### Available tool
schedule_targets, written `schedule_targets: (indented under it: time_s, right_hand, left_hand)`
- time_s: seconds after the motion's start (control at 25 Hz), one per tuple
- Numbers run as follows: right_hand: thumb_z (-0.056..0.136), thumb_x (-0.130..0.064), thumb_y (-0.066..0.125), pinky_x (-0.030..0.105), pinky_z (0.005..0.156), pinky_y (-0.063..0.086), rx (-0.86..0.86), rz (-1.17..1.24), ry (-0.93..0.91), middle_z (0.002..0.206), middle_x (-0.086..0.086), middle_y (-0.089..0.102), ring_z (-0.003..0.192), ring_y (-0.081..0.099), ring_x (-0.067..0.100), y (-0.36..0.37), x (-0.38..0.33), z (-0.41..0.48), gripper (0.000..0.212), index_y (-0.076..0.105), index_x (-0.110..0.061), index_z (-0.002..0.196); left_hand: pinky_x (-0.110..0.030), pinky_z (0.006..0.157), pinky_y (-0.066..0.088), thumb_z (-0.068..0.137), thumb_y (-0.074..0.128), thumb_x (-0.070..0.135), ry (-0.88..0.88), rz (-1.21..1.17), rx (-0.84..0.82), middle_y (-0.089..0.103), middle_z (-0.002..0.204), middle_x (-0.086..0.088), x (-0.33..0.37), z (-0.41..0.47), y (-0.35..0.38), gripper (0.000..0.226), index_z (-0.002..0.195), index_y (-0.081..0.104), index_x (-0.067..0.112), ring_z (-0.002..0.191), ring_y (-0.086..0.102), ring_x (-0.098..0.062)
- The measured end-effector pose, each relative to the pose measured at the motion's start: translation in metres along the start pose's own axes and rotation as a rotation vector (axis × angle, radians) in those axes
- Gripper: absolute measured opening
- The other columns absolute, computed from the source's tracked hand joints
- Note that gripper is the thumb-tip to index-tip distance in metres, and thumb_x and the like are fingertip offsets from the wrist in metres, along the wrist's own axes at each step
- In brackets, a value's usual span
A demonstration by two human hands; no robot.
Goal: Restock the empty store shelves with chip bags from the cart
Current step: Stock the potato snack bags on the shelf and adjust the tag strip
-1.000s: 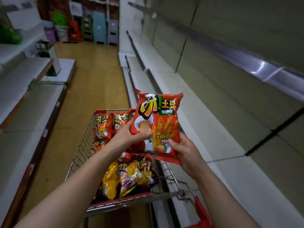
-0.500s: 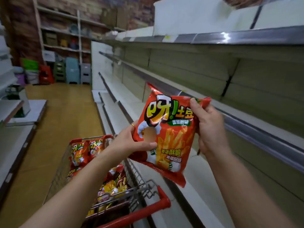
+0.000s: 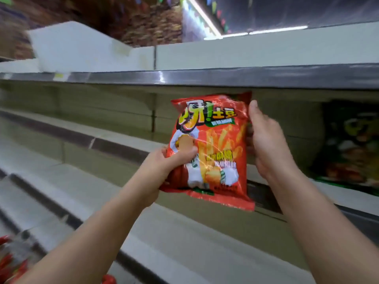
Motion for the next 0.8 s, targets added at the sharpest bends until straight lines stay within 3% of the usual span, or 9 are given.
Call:
schedule_targets:
  time_s: [0.04, 0.12, 0.16, 0.24, 0.4, 0.52, 0.64, 0.72, 0.8]
  right_hand:
    - [0.093, -0.049, 0.042, 0.019, 0.06, 0.052, -0.011, -0.044, 0.029, 0.078, 0.0, 0.07, 0.067, 0.066, 0.01, -0.018, -0.001, 0.0, 0.041, 0.063, -0.015, 0.085]
    - [0.087, -0.053, 0.052, 0.026, 0.072, 0.055, -0.02, -0.105, 0.118, 0.095, 0.005, 0.072, 0.082, 0.07, 0.015, -0.052, 0.003, -0.003, 0.048, 0.061, -0.01, 0.108]
    - [0.085, -0.051, 0.057, 0.032, 0.079, 0.056, -0.018, -0.123, 0.165, 0.102, 0.008, 0.07, 0.088, 0.07, 0.019, -0.065, 0.005, -0.004, 0.056, 0.056, -0.006, 0.117]
    - [0.084, -0.044, 0.062, 0.031, 0.077, 0.057, 0.023, -0.184, 0.202, 0.106, 0.012, 0.068, 0.091, 0.069, 0.021, -0.088, 0.007, -0.008, 0.057, 0.051, -0.002, 0.121]
    - [0.086, -0.046, 0.058, 0.038, 0.081, 0.055, 0.113, -0.399, 0.231, 0.105, 0.009, 0.067, 0.091, 0.066, 0.022, -0.116, 0.015, -0.014, 0.051, 0.049, -0.007, 0.117]
    - [0.089, -0.047, 0.054, 0.029, 0.07, 0.051, 0.113, -0.426, 0.291, 0.094, 0.007, 0.069, 0.079, 0.065, 0.018, -0.118, 0.027, -0.012, 0.044, 0.058, -0.005, 0.103]
    - [0.092, -0.043, 0.049, 0.032, 0.073, 0.052, 0.161, -0.385, 0.381, 0.093, 0.013, 0.067, 0.078, 0.065, 0.023, -0.118, 0.024, 0.008, 0.042, 0.058, -0.002, 0.098]
    - [0.095, -0.038, 0.043, 0.03, 0.071, 0.049, 0.152, -0.51, 0.44, 0.091, 0.013, 0.064, 0.078, 0.062, 0.023, -0.116, 0.016, 0.021, 0.034, 0.056, -0.007, 0.093]
    - [0.099, -0.037, 0.037, 0.027, 0.076, 0.045, 0.047, -0.754, 0.484, 0.105, 0.01, 0.061, 0.092, 0.058, 0.022, -0.111, 0.015, 0.032, 0.035, 0.055, -0.009, 0.11]
  left_hand:
    - [-0.048, 0.095, 0.049, 0.046, 0.08, 0.048, -0.018, -0.01, -0.035, 0.07, 0.103, -0.02, 0.002, 0.01, 0.018, 0.062, 0.095, 0.073, 0.011, 0.094, 0.068, -0.031]
    - [-0.056, 0.101, 0.042, 0.042, 0.086, 0.055, -0.046, -0.015, -0.101, 0.064, 0.112, -0.027, 0.005, 0.03, 0.054, 0.087, 0.109, 0.066, 0.002, 0.105, 0.062, -0.043]
    - [-0.057, 0.102, 0.041, 0.039, 0.087, 0.056, -0.055, -0.015, -0.128, 0.063, 0.112, -0.028, 0.006, 0.037, 0.069, 0.094, 0.11, 0.064, -0.001, 0.106, 0.061, -0.044]
    - [-0.056, 0.102, 0.042, 0.035, 0.088, 0.057, -0.068, 0.007, -0.188, 0.066, 0.11, -0.025, 0.004, 0.052, 0.094, 0.096, 0.108, 0.065, -0.001, 0.105, 0.063, -0.041]
    - [-0.05, 0.1, 0.045, 0.041, 0.085, 0.05, -0.131, 0.078, -0.301, 0.072, 0.104, -0.014, -0.006, 0.065, 0.115, 0.076, 0.103, 0.071, 0.009, 0.1, 0.068, -0.031]
    - [-0.047, 0.095, 0.05, 0.047, 0.085, 0.047, -0.244, 0.058, -0.318, 0.071, 0.102, -0.017, -0.012, 0.077, 0.114, 0.072, 0.102, 0.07, 0.004, 0.095, 0.068, -0.031]
    - [-0.036, 0.065, 0.059, 0.076, 0.071, 0.031, -0.333, -0.035, -0.307, 0.073, 0.084, -0.015, -0.011, 0.112, 0.122, 0.037, 0.098, 0.067, 0.002, 0.067, 0.07, -0.022]
    - [-0.033, 0.047, 0.056, 0.086, 0.065, 0.025, -0.36, -0.036, -0.288, 0.07, 0.063, -0.008, -0.01, 0.142, 0.131, 0.019, 0.092, 0.064, 0.007, 0.047, 0.065, -0.017]
    - [-0.032, 0.048, 0.057, 0.081, 0.071, 0.03, -0.37, -0.052, -0.285, 0.069, 0.062, -0.006, -0.013, 0.167, 0.141, 0.023, 0.089, 0.063, 0.01, 0.048, 0.065, -0.017]
Point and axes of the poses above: each hand's wrist, its own z-axis towards the middle knuckle, its own y-axis out of the palm, x = y × z, the point moved 2 cm from there along z, towards the middle knuckle
